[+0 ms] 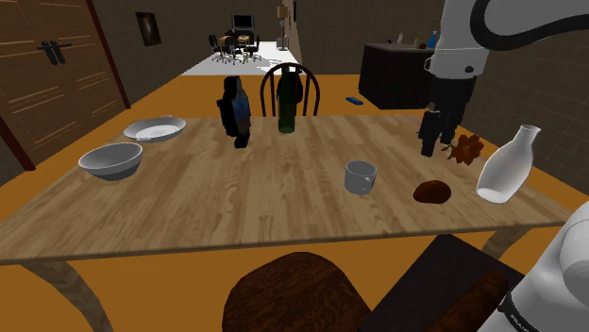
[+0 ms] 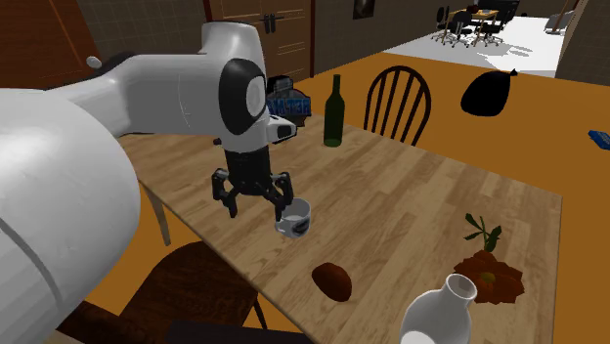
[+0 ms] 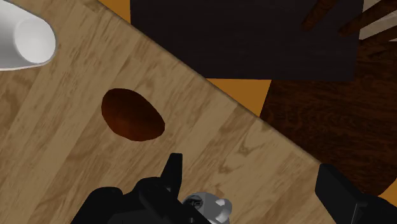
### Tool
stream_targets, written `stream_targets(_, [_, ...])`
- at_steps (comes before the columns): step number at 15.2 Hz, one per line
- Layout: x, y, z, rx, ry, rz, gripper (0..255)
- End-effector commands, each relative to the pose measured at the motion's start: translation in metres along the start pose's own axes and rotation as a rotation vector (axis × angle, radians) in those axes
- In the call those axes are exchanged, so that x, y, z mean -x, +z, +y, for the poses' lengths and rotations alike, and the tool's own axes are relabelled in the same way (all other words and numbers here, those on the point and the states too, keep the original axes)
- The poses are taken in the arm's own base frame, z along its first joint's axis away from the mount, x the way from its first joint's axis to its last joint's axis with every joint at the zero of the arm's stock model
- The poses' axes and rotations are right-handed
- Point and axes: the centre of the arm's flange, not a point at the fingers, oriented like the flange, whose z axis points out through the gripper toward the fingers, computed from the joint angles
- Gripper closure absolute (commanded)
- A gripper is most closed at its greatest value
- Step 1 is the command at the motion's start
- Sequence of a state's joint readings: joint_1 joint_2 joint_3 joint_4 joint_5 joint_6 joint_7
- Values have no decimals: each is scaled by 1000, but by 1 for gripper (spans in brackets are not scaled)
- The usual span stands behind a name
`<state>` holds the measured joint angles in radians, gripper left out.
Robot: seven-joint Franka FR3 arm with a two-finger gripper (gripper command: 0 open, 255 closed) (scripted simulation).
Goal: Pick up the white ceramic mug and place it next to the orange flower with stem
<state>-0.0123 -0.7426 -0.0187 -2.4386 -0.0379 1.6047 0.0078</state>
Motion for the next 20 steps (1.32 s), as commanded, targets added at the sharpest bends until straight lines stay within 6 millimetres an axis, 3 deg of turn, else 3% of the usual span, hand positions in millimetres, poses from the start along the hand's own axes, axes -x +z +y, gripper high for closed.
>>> stream_targets(1, [0, 0, 0, 0, 0, 0, 0])
stream_targets(20, [-173, 135, 89, -76, -72, 167, 0])
